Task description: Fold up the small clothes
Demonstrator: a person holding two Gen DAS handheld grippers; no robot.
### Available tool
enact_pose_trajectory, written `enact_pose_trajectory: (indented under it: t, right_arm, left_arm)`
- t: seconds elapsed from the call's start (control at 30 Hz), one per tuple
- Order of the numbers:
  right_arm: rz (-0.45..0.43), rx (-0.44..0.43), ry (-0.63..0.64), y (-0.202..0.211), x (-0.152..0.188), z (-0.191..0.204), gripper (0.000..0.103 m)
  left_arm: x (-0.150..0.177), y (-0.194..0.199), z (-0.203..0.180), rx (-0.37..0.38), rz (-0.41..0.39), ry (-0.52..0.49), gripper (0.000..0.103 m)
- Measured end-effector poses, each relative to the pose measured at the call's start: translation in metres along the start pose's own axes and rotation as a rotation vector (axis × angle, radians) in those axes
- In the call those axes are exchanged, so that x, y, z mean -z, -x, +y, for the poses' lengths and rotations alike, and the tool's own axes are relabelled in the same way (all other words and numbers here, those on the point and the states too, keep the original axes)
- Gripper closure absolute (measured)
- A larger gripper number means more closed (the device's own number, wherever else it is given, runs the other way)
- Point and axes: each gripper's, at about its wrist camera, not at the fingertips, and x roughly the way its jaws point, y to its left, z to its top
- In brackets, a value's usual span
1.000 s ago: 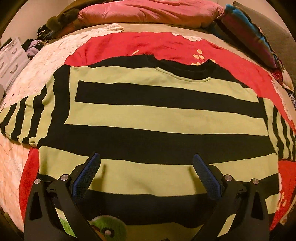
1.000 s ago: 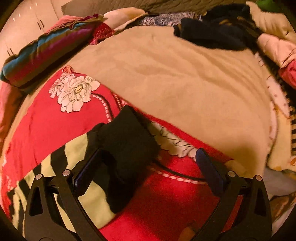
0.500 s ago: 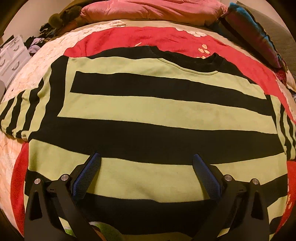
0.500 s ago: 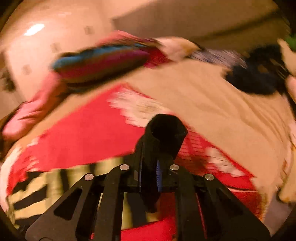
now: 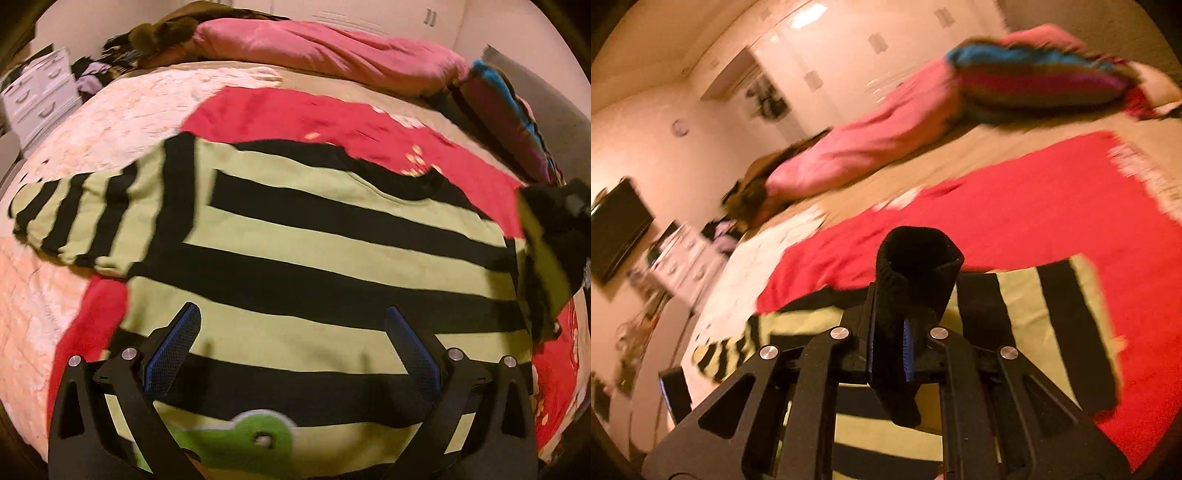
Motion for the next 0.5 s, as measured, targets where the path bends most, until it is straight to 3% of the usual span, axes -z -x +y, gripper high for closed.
enact_pose_trajectory:
  t: [0.1,0.2,0.27,0.37,0.5]
  right_arm:
    - [0.075,-0.029,0.056,-0.034,0.021,0.027,0.096]
    - [0.143,-0.043,0.087,-0.060,0.038,0.034,0.087]
    - [0.179,-0.084,0.051,-0.069,0.045,0.030,0.065]
    - [0.172,-0.129,0.063,-0.063,0.041,0.026,0.042]
    - [0.125,-0.081,0.068,-0.042,0.030,0.014,0.032]
  left_arm:
    - [-0.004,0.003,0.019,-0.014,-0.001,0.039,0.004]
    - [-0.004,0.003,0.028,-0.002,0.007,0.069,0.004]
    - [-0.003,0.002,0.030,0.006,0.010,0.077,0.004]
    - [-0.002,0.000,0.024,0.020,0.022,0.076,0.004]
    - [-0.007,0.000,0.007,0.086,0.025,0.072,0.004]
